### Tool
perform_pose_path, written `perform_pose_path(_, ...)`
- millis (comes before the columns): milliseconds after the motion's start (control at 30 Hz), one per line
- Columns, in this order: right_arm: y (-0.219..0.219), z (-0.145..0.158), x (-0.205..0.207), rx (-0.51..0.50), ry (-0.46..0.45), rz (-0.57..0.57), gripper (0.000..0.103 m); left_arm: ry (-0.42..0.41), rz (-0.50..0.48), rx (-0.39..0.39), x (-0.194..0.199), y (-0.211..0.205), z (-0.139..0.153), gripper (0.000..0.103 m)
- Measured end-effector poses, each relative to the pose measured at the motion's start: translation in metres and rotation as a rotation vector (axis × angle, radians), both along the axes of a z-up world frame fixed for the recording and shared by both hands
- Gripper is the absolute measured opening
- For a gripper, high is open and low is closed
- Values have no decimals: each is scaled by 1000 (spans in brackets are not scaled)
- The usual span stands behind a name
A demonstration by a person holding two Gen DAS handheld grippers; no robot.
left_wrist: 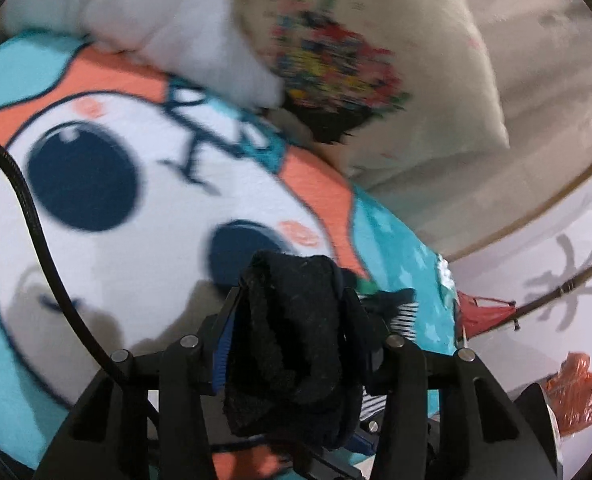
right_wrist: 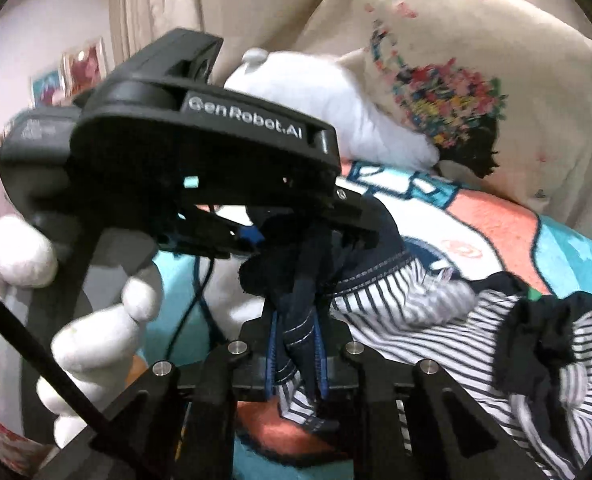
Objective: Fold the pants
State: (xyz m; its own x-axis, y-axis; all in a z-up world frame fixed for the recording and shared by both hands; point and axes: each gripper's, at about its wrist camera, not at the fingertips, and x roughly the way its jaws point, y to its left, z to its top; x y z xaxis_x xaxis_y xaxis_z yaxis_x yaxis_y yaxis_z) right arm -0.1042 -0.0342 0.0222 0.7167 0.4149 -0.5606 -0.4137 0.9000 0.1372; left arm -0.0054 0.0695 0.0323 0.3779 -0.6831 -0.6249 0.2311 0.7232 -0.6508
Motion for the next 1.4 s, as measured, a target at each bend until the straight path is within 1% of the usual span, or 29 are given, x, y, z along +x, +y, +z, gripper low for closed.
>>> perform_pose_path(100,-27,14,-14,72,-33,-51,16,-28,-73,10,-2,-41,15,46)
perform_pose_path(200,-69,24,-31,150,-61,-128,16,-61,-168,30,-6,-92,29,47)
perform_pose_path(233,-83,25,-38,172,-69,-157,16,-68,-193,34,-8,-107,32,49)
perform_pose_path(267,-99,25,-45,195,-73,-186,16,-70,-208,30,-9,-117,35,52)
perform_pose_path(300,-117,23,-49,214,-70,-223,17,-68,-221,8,-12,-124,37,52)
perform_pose_path(333,-131,20,-54,226,-63,-264,21,-63,-225,-14,-13,-126,37,53)
perform_pose_path(400,-162,6,-61,244,-21,-358,25,-55,-209,-31,-17,-121,38,57)
perform_pose_path(433,-174,0,-63,255,3,-388,27,-56,-194,-34,-19,-116,38,59)
perform_pose_path(500,-195,-11,-71,280,35,-436,36,-60,-144,-18,-24,-98,37,61)
perform_pose_path(533,-202,-11,-77,281,30,-465,39,-59,-113,0,-26,-89,35,62)
perform_pose_path(600,-213,-6,-86,290,9,-488,40,-52,-58,31,-28,-76,29,63)
perform_pose_path(667,-221,5,-96,298,-34,-519,40,-37,-15,48,-26,-69,19,63)
perform_pose_path(733,-226,19,-94,305,-81,-516,40,-30,14,58,-26,-63,12,63)
perform_pose_path(767,-224,28,-93,315,-95,-490,40,-26,22,65,-26,-61,8,63)
perform_pose_path(867,-221,36,-76,372,-72,-411,40,-13,18,70,-26,-63,1,63)
perform_pose_path(967,-214,24,-49,410,4,-335,40,-10,16,75,-27,-64,-2,63)
perform_pose_path(1033,-208,8,-36,396,51,-340,40,-2,17,72,-28,-61,-7,63)
perform_pose_path(1100,-207,-12,-23,373,120,-372,40,16,15,66,-27,-59,-12,63)
perform_pose_path(1133,-208,-17,-21,355,139,-401,40,21,16,64,-25,-58,-13,63)
perform_pose_path(1200,-215,-18,-25,325,123,-457,41,23,17,62,-24,-58,-15,63)
perform_pose_path(1233,-218,-15,-28,296,118,-488,49,26,12,57,-23,-58,-16,63)
perform_pose_path(1267,-222,-13,-30,279,117,-505,53,29,2,45,-22,-60,-17,63)
perform_pose_path(1300,-227,-10,-32,286,106,-502,58,31,-14,31,-22,-62,-19,64)
perform_pose_path(1333,-233,-8,-34,320,94,-484,64,33,-28,25,-23,-65,-20,66)
perform_pose_path(1400,-247,-9,-34,382,103,-475,71,41,-58,6,-22,-74,-24,71)
